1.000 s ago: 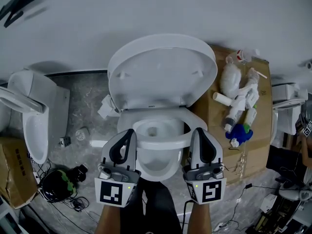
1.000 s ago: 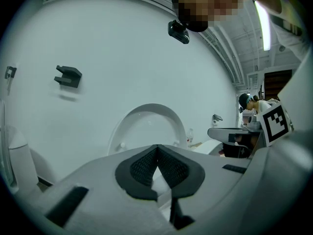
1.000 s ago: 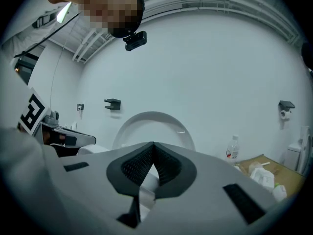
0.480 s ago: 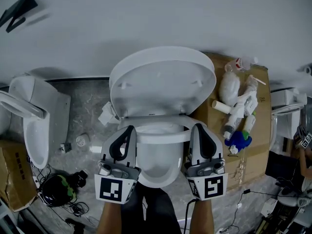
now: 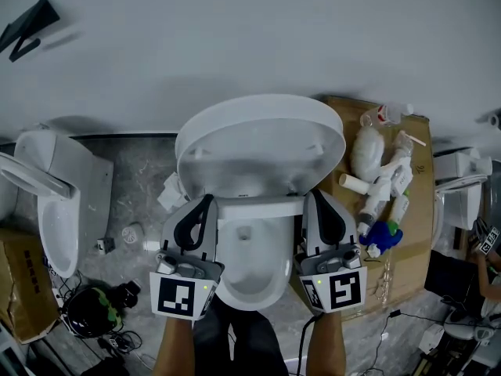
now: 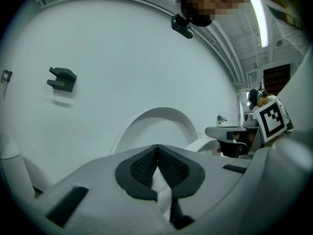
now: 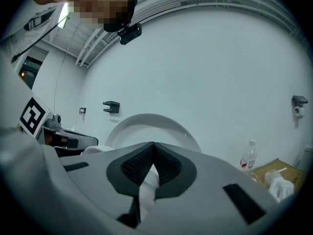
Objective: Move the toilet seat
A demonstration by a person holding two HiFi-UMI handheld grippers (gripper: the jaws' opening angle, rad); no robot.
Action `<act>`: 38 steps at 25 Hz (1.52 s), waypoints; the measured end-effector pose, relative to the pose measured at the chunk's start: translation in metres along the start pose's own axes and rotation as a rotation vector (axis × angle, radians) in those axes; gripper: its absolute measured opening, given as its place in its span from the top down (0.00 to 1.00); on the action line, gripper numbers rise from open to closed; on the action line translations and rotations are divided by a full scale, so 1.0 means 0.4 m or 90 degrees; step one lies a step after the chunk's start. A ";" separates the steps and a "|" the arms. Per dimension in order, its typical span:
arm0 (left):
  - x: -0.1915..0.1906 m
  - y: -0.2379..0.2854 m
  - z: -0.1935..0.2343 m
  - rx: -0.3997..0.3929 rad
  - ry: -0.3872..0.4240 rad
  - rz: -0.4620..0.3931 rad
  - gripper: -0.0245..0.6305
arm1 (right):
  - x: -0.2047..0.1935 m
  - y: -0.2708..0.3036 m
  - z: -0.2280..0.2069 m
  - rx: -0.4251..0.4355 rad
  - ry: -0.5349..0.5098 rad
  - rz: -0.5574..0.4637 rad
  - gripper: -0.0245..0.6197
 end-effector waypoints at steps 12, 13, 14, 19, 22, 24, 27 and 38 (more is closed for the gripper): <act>0.018 0.082 0.046 -0.002 0.015 -0.010 0.95 | -0.007 0.099 -0.035 0.014 0.003 -0.004 0.94; 0.019 0.088 0.049 -0.002 0.015 -0.012 0.95 | -0.009 0.106 -0.038 0.014 0.003 -0.003 0.94; 0.020 0.094 0.052 -0.002 0.016 -0.012 0.95 | -0.010 0.114 -0.041 0.016 0.003 -0.002 0.94; 0.023 0.118 0.067 -0.002 0.017 -0.010 0.95 | -0.014 0.146 -0.049 0.019 -0.001 0.000 0.94; 0.025 0.126 0.070 -0.005 0.017 -0.010 0.95 | -0.014 0.154 -0.052 0.015 -0.001 -0.001 0.94; 0.024 0.127 0.072 -0.004 0.016 -0.010 0.95 | -0.015 0.156 -0.052 0.012 -0.001 -0.003 0.94; 0.023 0.128 0.076 -0.002 0.016 -0.010 0.95 | -0.016 0.159 -0.052 0.011 0.000 -0.003 0.94; 0.023 0.132 0.076 0.002 0.015 -0.014 0.95 | -0.016 0.160 -0.058 0.001 -0.001 -0.013 0.94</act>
Point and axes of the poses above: the fingertips, and each gripper's own axes: y forward along the fingers, z to its left, x out of its top, the point moved 1 cm from there along -y, backward along the fingers, and after that the axes turned 10 degrees about -y, right-handed, at the moved point
